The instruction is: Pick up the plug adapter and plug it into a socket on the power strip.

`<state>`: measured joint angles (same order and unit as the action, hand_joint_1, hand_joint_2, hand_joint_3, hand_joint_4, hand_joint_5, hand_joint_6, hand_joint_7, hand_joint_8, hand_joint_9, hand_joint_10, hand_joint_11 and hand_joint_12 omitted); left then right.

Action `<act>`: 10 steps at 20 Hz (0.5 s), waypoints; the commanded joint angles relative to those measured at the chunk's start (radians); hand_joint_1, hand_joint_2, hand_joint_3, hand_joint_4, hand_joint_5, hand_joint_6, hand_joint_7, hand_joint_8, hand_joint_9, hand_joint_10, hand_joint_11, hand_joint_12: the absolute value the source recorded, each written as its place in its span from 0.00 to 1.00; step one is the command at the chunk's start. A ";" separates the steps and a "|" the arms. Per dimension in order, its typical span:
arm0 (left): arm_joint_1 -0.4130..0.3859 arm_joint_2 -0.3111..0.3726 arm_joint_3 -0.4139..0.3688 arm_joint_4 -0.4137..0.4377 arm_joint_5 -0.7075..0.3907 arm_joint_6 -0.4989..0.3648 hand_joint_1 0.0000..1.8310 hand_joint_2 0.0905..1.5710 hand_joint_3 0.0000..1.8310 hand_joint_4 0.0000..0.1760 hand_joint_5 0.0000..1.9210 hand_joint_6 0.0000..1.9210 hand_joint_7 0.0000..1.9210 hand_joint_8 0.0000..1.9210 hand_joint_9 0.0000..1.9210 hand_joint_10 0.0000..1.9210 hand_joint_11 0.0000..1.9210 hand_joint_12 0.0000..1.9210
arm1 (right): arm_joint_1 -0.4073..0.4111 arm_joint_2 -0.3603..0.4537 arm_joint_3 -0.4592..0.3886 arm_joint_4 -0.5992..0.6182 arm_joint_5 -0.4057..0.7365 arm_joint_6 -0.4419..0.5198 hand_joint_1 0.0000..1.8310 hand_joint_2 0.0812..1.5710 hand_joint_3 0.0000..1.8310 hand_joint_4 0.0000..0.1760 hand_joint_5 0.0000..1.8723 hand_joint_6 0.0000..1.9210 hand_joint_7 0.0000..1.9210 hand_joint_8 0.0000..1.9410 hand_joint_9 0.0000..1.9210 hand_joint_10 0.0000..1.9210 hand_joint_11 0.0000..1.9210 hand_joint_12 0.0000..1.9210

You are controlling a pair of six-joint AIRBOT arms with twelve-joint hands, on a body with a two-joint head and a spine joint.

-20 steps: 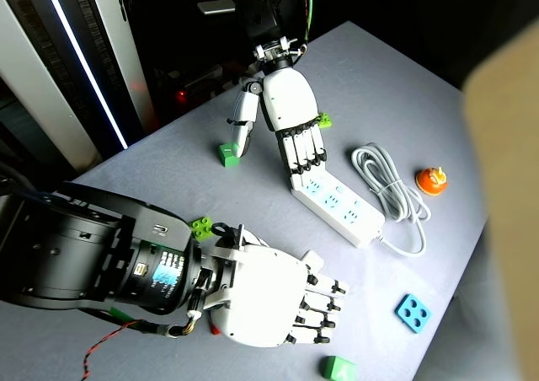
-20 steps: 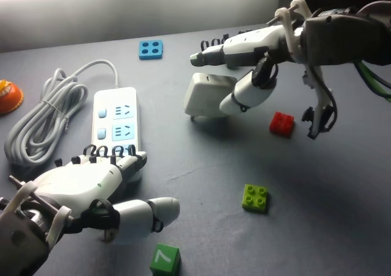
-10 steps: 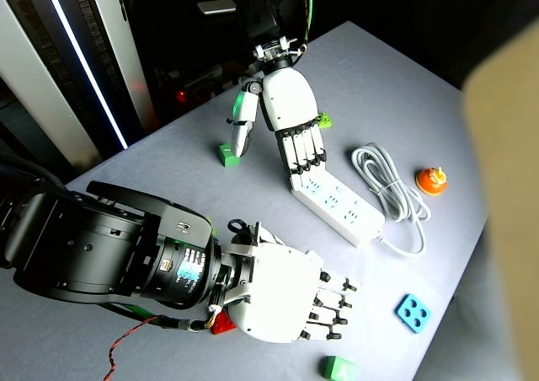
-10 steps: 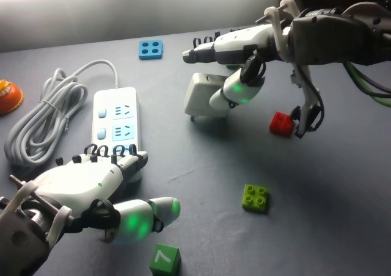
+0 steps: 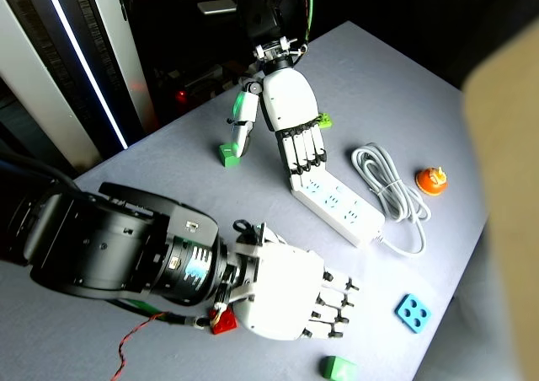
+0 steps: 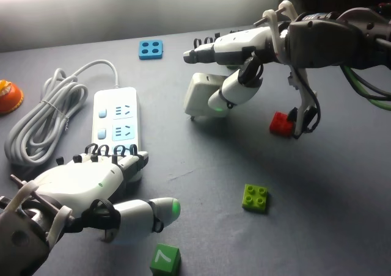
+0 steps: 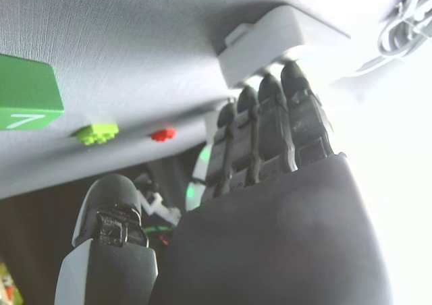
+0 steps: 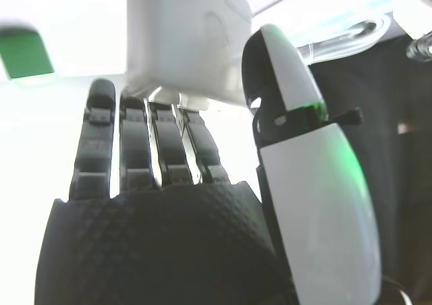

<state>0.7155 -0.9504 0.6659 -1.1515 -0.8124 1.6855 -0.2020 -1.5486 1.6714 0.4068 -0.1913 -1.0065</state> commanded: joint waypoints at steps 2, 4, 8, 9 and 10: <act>-0.003 0.006 0.004 0.044 -0.043 -0.004 0.00 0.76 0.00 0.00 0.03 0.00 0.06 0.00 0.05 0.00 0.00 0.17 | 0.003 -0.002 0.011 0.011 0.089 0.008 0.51 0.77 0.00 0.00 0.01 0.00 0.00 0.00 0.01 0.00 0.00 0.10; -0.001 0.006 0.003 0.044 -0.043 -0.007 0.00 0.76 0.00 0.00 0.04 0.00 0.06 0.00 0.05 0.00 0.00 0.16 | 0.000 -0.004 0.012 0.011 0.089 0.009 0.49 0.78 0.00 0.00 0.00 0.00 0.00 0.00 0.00 0.00 0.00 0.06; 0.003 0.006 0.003 0.044 -0.044 -0.014 0.01 0.76 0.00 0.00 0.04 0.00 0.06 0.00 0.05 0.00 0.00 0.17 | -0.003 -0.006 0.012 0.011 0.087 0.012 0.52 0.76 0.00 0.00 0.01 0.00 0.00 0.00 0.00 0.00 0.00 0.12; 0.004 0.006 0.003 0.044 -0.044 -0.017 0.01 0.76 0.00 0.00 0.04 0.00 0.06 0.00 0.05 0.00 0.00 0.16 | -0.003 -0.006 0.012 0.011 0.085 0.014 0.53 0.75 0.00 0.00 0.02 0.00 0.00 0.00 0.01 0.00 0.00 0.14; 0.005 0.006 0.003 0.044 -0.045 -0.017 0.01 0.76 0.00 0.00 0.05 0.00 0.06 0.00 0.05 0.00 0.00 0.15 | -0.002 -0.006 0.012 0.011 0.083 0.015 0.52 0.76 0.00 0.00 0.01 0.00 0.00 0.00 0.01 0.00 0.00 0.14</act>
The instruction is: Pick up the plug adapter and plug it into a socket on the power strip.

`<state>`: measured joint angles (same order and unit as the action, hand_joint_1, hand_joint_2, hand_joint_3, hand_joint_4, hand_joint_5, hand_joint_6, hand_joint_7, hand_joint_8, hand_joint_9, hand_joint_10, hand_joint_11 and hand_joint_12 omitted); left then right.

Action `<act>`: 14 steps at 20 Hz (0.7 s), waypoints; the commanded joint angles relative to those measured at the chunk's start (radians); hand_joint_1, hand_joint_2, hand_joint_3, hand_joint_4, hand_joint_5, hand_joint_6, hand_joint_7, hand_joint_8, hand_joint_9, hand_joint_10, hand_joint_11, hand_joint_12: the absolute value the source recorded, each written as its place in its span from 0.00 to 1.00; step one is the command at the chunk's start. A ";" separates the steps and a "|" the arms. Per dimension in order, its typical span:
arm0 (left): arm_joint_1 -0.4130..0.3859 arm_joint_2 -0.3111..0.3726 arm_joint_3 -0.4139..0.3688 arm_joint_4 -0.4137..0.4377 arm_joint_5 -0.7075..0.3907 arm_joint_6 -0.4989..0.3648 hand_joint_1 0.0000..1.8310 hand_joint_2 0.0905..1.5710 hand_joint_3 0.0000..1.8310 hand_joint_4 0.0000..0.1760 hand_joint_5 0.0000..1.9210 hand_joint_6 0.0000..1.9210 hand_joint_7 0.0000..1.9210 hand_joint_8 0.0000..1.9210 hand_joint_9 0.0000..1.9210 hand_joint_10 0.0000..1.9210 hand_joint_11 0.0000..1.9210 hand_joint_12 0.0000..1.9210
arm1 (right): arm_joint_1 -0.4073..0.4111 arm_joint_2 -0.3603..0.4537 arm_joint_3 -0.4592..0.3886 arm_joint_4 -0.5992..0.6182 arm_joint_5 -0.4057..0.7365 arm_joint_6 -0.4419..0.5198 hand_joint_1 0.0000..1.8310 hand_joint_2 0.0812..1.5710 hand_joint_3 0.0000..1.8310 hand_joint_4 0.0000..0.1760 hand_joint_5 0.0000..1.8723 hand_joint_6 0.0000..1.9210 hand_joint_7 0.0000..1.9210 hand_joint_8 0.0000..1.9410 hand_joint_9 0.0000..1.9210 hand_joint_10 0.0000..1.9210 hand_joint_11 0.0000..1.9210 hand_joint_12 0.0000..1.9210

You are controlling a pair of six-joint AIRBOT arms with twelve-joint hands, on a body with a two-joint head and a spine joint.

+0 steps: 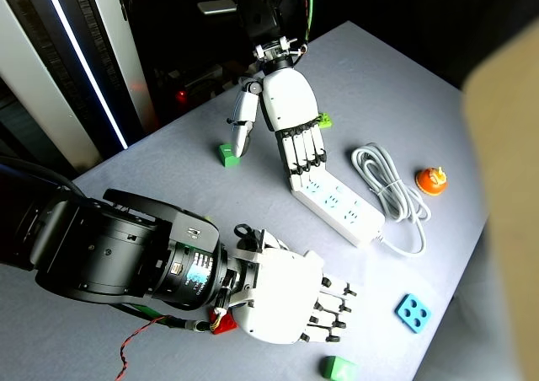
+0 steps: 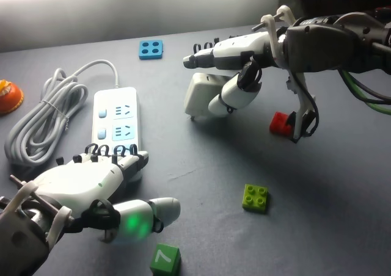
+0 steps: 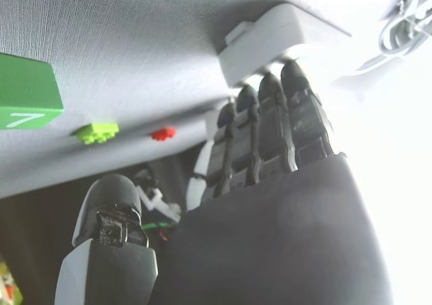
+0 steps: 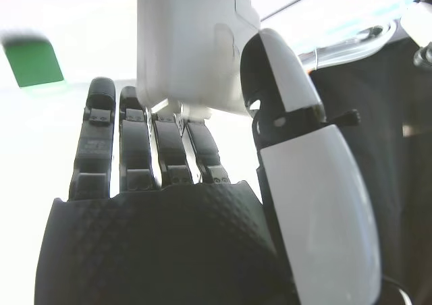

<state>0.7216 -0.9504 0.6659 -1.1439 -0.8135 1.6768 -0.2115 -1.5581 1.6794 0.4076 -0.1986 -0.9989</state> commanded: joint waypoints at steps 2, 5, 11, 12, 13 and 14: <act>0.004 0.005 0.003 0.037 -0.045 -0.011 0.00 0.76 0.00 0.00 0.04 0.00 0.05 0.00 0.04 0.00 0.00 0.14 | 0.009 0.003 0.004 0.010 0.090 0.007 0.54 0.75 0.00 0.00 0.02 0.00 0.01 0.00 0.01 0.00 0.00 0.16; 0.007 0.009 0.000 0.037 -0.046 -0.014 0.00 0.76 0.00 0.00 0.04 0.00 0.06 0.00 0.05 0.00 0.00 0.14 | 0.009 0.003 0.004 0.010 0.089 0.007 0.53 0.75 0.00 0.00 0.01 0.00 0.00 0.00 0.00 0.00 0.00 0.11; 0.003 0.009 -0.001 0.037 -0.047 -0.014 0.01 0.76 0.00 0.00 0.04 0.00 0.06 0.00 0.05 0.00 0.00 0.14 | 0.010 -0.006 0.004 0.010 0.089 0.009 0.57 0.74 0.00 0.00 0.08 0.01 0.06 0.00 0.06 0.01 0.00 0.28; 0.002 0.009 -0.001 0.037 -0.047 -0.014 0.00 0.76 0.00 0.00 0.04 0.00 0.06 0.00 0.05 0.00 0.00 0.15 | 0.010 -0.007 0.004 0.010 0.090 0.009 0.63 0.75 0.00 0.00 0.20 0.01 0.19 0.00 0.19 0.01 0.02 0.59; 0.002 0.009 -0.001 0.037 -0.047 -0.014 0.00 0.76 0.00 0.00 0.04 0.00 0.06 0.00 0.05 0.00 0.00 0.16 | 0.010 -0.008 0.004 0.010 0.090 0.009 0.64 0.74 0.00 0.00 0.23 0.01 0.23 0.01 0.22 0.01 0.06 0.59; 0.002 0.009 -0.001 0.037 -0.047 -0.015 0.00 0.76 0.00 0.00 0.04 0.00 0.06 0.00 0.05 0.00 0.00 0.14 | 0.009 -0.008 0.003 0.010 0.091 0.009 0.65 0.74 0.00 0.00 0.28 0.01 0.27 0.01 0.26 0.01 0.09 0.59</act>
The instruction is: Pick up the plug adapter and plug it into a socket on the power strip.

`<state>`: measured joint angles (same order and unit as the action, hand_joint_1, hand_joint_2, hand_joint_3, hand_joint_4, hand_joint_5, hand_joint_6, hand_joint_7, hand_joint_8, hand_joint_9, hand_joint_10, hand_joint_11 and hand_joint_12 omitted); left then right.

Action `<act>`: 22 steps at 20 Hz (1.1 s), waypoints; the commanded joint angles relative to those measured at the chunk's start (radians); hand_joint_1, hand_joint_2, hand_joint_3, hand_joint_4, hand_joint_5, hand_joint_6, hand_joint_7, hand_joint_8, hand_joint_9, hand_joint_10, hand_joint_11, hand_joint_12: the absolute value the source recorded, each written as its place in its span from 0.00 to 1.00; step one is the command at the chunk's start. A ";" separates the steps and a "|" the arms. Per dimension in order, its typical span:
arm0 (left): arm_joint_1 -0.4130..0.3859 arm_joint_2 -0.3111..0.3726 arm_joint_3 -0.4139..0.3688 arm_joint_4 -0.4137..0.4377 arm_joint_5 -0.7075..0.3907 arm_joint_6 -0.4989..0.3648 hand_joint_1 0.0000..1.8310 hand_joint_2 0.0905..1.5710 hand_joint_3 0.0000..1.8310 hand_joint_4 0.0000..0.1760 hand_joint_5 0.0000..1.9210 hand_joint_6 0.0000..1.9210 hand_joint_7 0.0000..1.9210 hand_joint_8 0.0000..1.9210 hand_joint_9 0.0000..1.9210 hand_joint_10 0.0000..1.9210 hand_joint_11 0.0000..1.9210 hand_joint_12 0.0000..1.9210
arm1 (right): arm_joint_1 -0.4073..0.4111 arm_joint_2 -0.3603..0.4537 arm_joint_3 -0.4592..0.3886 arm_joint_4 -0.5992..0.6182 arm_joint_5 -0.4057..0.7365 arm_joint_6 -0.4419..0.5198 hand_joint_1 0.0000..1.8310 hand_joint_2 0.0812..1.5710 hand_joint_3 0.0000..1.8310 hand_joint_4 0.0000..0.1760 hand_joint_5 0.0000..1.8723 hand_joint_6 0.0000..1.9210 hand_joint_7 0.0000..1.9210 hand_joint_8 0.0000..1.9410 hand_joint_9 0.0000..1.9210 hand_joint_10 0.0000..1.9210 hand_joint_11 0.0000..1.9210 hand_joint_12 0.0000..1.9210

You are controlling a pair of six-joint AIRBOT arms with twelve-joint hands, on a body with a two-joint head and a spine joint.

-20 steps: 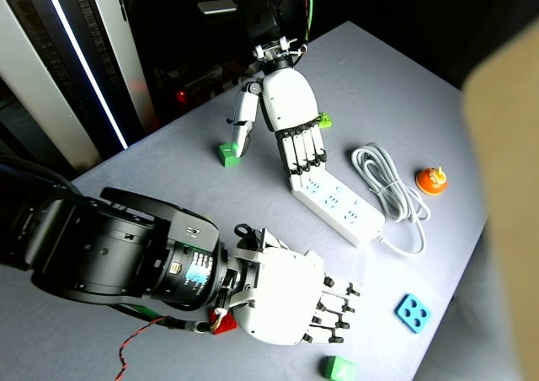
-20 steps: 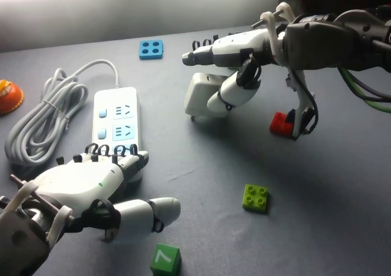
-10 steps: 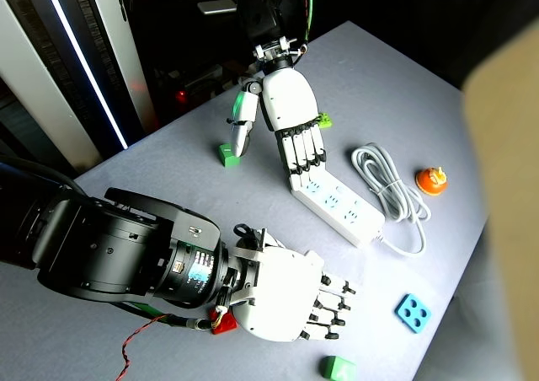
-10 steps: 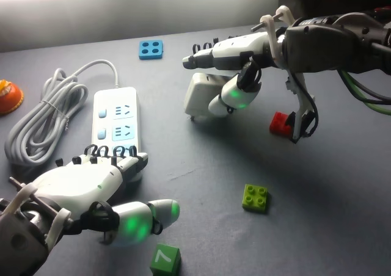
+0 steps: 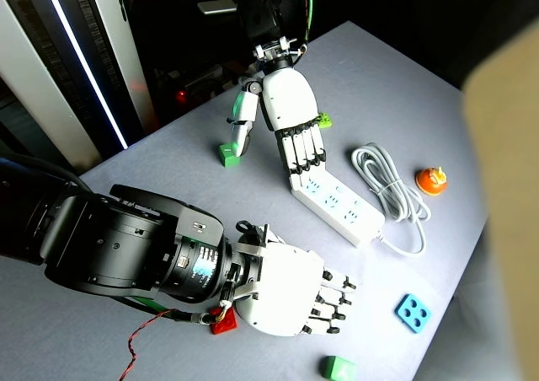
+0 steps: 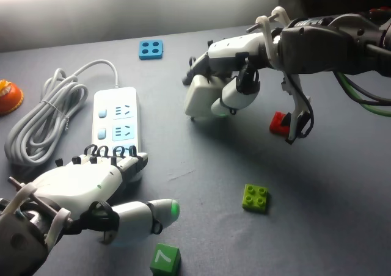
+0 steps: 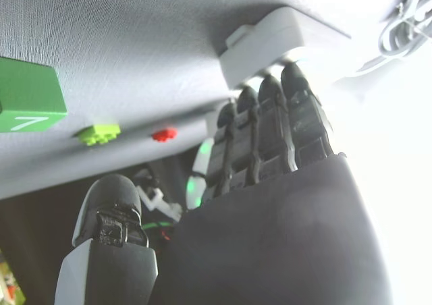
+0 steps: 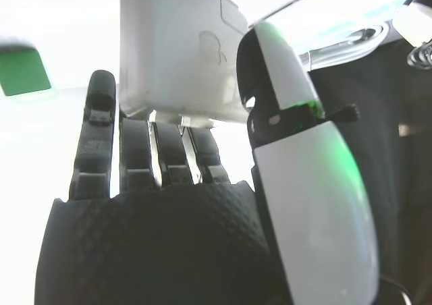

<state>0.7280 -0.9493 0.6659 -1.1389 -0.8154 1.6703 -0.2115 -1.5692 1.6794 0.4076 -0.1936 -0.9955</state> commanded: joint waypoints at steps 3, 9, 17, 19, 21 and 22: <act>-0.007 0.013 -0.001 0.032 -0.042 -0.015 0.00 0.76 0.00 0.00 0.04 0.00 0.05 0.00 0.04 0.00 0.00 0.12 | 0.008 0.003 0.003 0.010 0.086 0.005 0.65 0.78 0.00 0.00 0.39 0.57 0.46 0.47 0.48 0.04 0.30 0.59; -0.019 0.016 0.004 0.032 -0.038 -0.015 0.01 0.76 0.00 0.00 0.06 0.00 0.07 0.00 0.06 0.00 0.00 0.16 | 0.005 0.006 0.003 0.010 0.101 0.005 0.74 0.73 0.00 0.00 0.42 0.56 0.46 0.59 0.42 0.75 0.40 0.76; -0.009 0.020 -0.012 0.032 -0.038 -0.014 0.01 0.76 0.00 0.00 0.04 0.00 0.05 0.00 0.05 0.00 0.00 0.13 | 0.012 0.030 -0.037 0.009 0.168 -0.016 0.75 0.72 0.00 0.00 0.45 0.51 0.49 0.53 0.44 0.73 0.39 0.78; -0.006 0.020 -0.013 0.032 -0.038 -0.014 0.00 0.76 0.00 0.00 0.04 0.00 0.05 0.00 0.05 0.00 0.00 0.13 | 0.021 0.034 -0.045 0.007 0.188 -0.023 0.75 0.72 0.00 0.00 0.45 0.52 0.49 0.55 0.44 0.73 0.40 0.76; -0.006 0.020 -0.015 0.032 -0.038 -0.014 0.00 0.76 0.00 0.00 0.04 0.00 0.05 0.00 0.05 0.00 0.00 0.13 | 0.032 0.037 -0.051 -0.020 0.218 -0.024 0.75 0.72 0.00 0.00 0.44 0.53 0.48 0.55 0.44 0.74 0.41 0.76; -0.006 0.020 -0.015 0.032 -0.038 -0.014 0.00 0.76 0.00 0.00 0.04 0.00 0.05 0.00 0.04 0.00 0.00 0.11 | 0.037 0.037 -0.051 -0.040 0.224 -0.024 0.75 0.72 0.00 0.00 0.43 0.54 0.48 0.55 0.44 0.74 0.39 0.78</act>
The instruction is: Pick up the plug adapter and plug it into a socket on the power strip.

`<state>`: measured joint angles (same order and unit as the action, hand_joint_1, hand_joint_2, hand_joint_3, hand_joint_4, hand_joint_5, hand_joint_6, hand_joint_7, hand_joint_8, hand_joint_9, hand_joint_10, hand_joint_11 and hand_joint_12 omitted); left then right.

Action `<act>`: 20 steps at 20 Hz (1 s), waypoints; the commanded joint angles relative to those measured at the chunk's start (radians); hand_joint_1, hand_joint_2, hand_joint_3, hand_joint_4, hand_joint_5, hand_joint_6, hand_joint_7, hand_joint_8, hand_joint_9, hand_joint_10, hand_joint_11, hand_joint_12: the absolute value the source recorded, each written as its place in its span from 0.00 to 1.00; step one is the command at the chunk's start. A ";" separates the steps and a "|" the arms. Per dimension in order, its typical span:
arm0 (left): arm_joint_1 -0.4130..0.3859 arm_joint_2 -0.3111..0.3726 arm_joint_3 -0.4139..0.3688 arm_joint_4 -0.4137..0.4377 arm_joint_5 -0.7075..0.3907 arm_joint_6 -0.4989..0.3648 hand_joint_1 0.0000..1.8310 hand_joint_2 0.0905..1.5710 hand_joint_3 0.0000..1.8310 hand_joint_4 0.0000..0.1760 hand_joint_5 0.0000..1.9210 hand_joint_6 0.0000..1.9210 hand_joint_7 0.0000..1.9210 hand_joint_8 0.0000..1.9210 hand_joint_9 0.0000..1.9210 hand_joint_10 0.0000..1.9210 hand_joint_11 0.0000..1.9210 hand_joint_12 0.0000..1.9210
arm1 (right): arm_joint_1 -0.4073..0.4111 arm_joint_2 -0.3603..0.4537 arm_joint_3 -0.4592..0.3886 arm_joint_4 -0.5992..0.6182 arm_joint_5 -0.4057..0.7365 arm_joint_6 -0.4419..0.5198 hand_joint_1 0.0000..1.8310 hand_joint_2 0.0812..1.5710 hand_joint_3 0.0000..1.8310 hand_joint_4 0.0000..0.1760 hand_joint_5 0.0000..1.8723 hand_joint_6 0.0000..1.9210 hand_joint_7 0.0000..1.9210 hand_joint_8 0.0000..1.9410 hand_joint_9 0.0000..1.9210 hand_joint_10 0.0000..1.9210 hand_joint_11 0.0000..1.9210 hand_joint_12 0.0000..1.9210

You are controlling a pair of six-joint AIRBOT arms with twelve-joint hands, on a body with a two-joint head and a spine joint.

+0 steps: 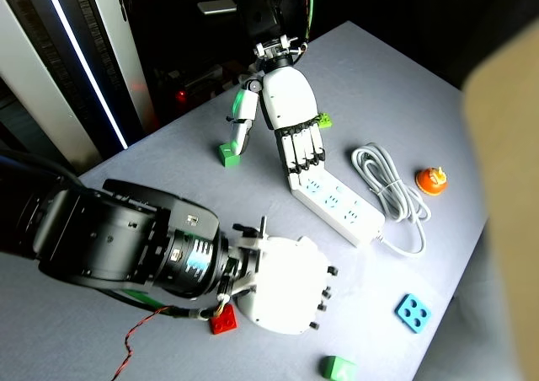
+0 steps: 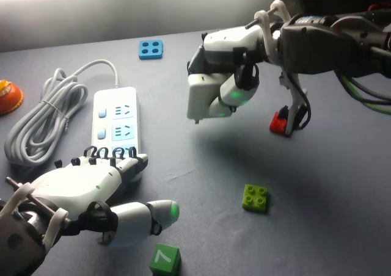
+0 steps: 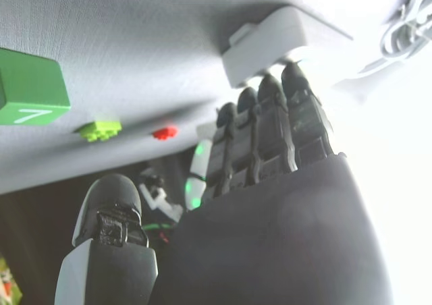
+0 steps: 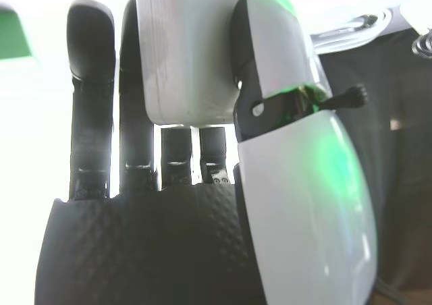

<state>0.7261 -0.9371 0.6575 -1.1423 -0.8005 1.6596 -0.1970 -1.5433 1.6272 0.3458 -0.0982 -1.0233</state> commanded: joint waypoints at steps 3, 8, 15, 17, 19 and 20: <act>-0.003 0.009 -0.004 0.035 -0.053 -0.004 0.01 0.76 0.00 0.00 0.04 0.00 0.04 0.00 0.04 0.00 0.00 0.10 | 0.046 0.011 -0.007 -0.073 0.132 0.005 0.75 0.72 0.00 0.00 0.44 0.53 0.50 0.53 0.45 0.72 0.40 0.77; -0.001 0.008 -0.003 0.035 -0.055 -0.004 0.00 0.76 0.00 0.00 0.03 0.00 0.05 0.00 0.04 0.00 0.00 0.08 | 0.079 0.002 -0.028 -0.101 0.085 0.018 0.75 0.71 0.00 0.00 0.45 0.51 0.49 0.53 0.46 0.72 0.41 0.74; -0.001 0.009 -0.001 0.035 -0.056 -0.004 0.01 0.76 0.00 0.00 0.03 0.00 0.04 0.00 0.04 0.00 0.00 0.11 | 0.141 -0.020 -0.040 -0.154 0.012 0.024 0.75 0.72 0.00 0.00 0.45 0.51 0.49 0.56 0.44 0.74 0.40 0.77; -0.001 0.008 -0.001 0.035 -0.056 -0.004 0.01 0.76 0.00 0.00 0.03 0.00 0.04 0.00 0.04 0.00 0.00 0.11 | 0.143 -0.009 -0.050 -0.182 0.008 0.023 0.75 0.72 0.00 0.00 0.44 0.51 0.48 0.55 0.45 0.73 0.41 0.76; -0.001 0.008 -0.001 0.035 -0.056 -0.004 0.01 0.76 0.00 0.00 0.03 0.00 0.05 0.00 0.04 0.00 0.00 0.14 | 0.151 0.002 -0.060 -0.185 0.004 0.036 0.75 0.72 0.00 0.00 0.45 0.50 0.49 0.54 0.45 0.73 0.42 0.75; -0.001 0.008 -0.001 0.035 -0.056 -0.004 0.02 0.76 0.00 0.00 0.03 0.00 0.04 0.00 0.04 0.00 0.00 0.14 | 0.160 0.006 -0.060 -0.185 0.005 0.070 0.75 0.72 0.00 0.00 0.45 0.50 0.49 0.54 0.44 0.73 0.41 0.75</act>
<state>0.7280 -0.9371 0.6575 -1.1416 -0.8017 1.6592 -0.0647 -1.5414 1.5696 0.1516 -0.2169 -0.9672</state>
